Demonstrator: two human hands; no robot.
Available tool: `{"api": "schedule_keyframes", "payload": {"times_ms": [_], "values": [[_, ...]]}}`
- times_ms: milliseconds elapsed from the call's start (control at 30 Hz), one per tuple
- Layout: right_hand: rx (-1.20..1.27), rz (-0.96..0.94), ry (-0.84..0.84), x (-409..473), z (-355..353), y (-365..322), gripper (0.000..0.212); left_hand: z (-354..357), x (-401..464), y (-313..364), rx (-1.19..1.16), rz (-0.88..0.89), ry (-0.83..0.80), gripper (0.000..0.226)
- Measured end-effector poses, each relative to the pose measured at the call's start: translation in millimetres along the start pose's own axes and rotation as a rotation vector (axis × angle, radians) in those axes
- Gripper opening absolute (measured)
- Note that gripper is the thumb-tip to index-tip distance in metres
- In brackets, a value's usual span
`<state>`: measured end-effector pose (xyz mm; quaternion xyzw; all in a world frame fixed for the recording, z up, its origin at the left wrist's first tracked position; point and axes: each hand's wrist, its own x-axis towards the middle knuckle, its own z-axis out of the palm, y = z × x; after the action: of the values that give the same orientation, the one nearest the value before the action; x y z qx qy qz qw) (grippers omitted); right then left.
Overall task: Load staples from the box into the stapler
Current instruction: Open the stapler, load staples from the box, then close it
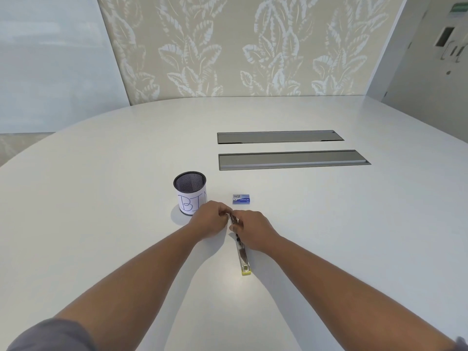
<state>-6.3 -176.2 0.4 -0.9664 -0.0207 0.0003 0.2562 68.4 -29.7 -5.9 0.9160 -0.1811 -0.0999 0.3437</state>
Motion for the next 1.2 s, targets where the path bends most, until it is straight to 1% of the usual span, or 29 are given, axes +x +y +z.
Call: {"api": "schedule_keyframes", "payload": {"times_ms": [67,133,400,567,800,967,1100,1200], "values": [[0.008,-0.001,-0.023,0,-1,1,0.038,1,-1,0,0.003,-0.002,-0.008,0.035],[0.040,0.014,-0.033,2,-3,2,0.038,1,-2,0,0.022,0.007,-0.007,0.037],[0.140,0.076,-0.054,5,-8,2,0.023,-3,-1,1,0.138,0.056,-0.020,0.043],[0.189,0.073,-0.022,4,-4,4,0.014,-2,-2,1,0.181,0.075,-0.024,0.045],[0.218,0.030,0.048,1,2,7,0.015,2,-2,1,0.261,0.106,-0.024,0.045],[0.277,0.023,0.068,-2,4,10,0.017,2,-4,3,0.322,0.123,-0.016,0.044],[0.292,0.035,0.058,-2,4,10,0.018,1,-5,4,0.321,0.139,-0.019,0.043],[0.288,0.037,0.057,-1,3,11,0.017,1,-9,0,0.277,0.168,0.024,0.042]]}}
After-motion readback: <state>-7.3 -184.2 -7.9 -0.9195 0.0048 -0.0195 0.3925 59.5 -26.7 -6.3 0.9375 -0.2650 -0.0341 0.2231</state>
